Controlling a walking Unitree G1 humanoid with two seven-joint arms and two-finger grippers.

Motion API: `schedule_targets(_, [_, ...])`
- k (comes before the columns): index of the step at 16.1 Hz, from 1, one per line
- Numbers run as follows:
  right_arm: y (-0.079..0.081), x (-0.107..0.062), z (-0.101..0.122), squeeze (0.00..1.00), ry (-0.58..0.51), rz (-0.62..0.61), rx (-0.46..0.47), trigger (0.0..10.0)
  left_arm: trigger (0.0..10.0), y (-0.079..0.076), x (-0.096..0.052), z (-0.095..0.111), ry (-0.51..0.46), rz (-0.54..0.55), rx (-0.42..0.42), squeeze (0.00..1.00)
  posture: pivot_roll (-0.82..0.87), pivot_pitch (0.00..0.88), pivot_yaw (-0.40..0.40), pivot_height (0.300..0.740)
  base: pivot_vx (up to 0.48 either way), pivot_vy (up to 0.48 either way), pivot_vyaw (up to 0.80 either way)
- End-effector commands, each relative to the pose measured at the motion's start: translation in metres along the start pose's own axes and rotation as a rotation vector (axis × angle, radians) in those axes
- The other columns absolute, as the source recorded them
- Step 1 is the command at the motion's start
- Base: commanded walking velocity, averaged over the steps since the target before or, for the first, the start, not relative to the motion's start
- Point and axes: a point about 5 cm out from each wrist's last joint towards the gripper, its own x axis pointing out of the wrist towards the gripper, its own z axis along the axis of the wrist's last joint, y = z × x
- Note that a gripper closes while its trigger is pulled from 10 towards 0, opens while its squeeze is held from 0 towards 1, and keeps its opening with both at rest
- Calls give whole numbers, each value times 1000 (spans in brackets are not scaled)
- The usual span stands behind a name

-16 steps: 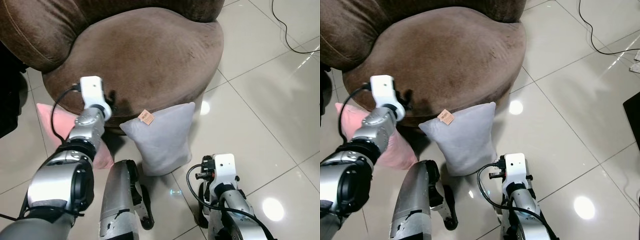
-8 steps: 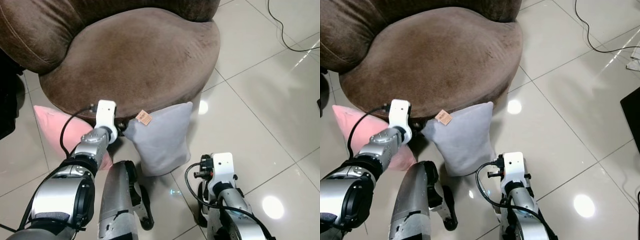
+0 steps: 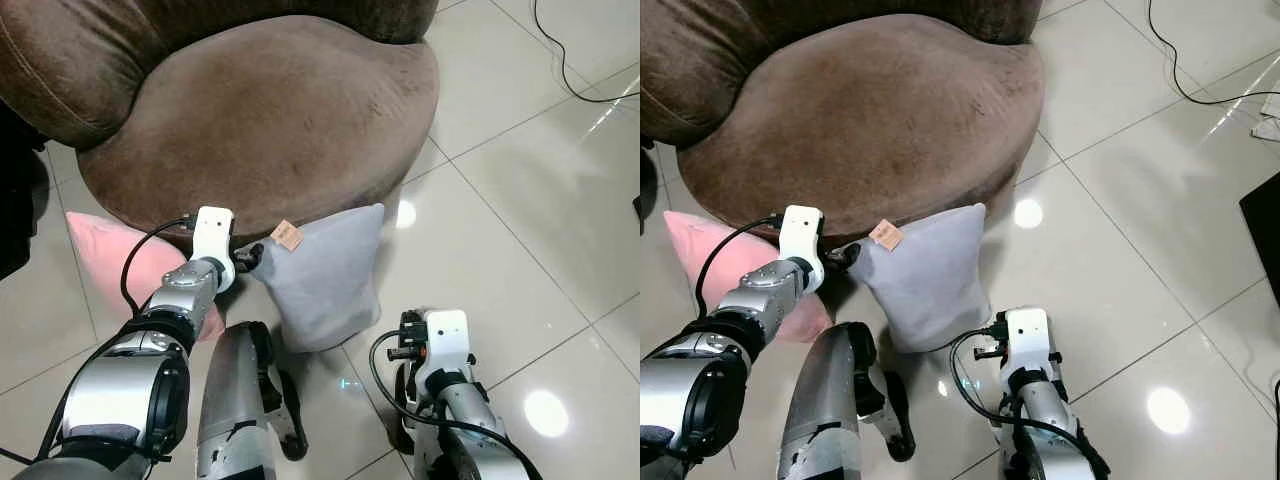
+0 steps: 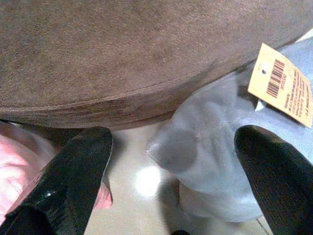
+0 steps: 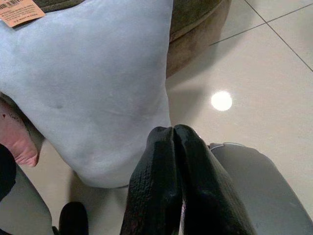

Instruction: Move the pillow to the sofa from floor

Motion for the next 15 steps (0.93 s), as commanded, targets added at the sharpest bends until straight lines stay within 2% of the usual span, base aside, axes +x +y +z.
schedule_targets(1, [2,-10,-18,0,79,-7,3,10000,10000,2,-2,-19,77,-1,21,1000,-260,361,129,569,0,0,0])
schedule_targets(6, [3,-28,-24,0,102,-21,11,10000,10000,-10,-2,-30,109,-46,72,1000,-309,408,116,569,0,0,0])
schedule_targets(8, [0,-46,-25,0,115,-39,13,10000,10000,-14,-2,-36,129,-48,126,1000,-359,459,96,569,0,0,0])
schedule_targets(9, [0,-57,-26,0,123,-47,14,10000,10000,-14,-2,-39,137,-46,162,0,-379,480,89,569,0,0,0])
schedule_targets(10, [-1,-67,-27,0,133,-57,17,10000,10000,-13,-2,-40,136,-37,203,0,-400,497,83,569,0,0,0])
schedule_targets(14, [-1,-67,-27,0,133,-57,17,10000,10000,-13,-2,-40,136,-37,203,0,-400,497,83,569,0,0,0])
schedule_targets(15, [-6,-89,-32,0,165,-82,19,10000,10000,-2,-3,-27,80,7,283,0,-457,544,65,569,0,0,0])
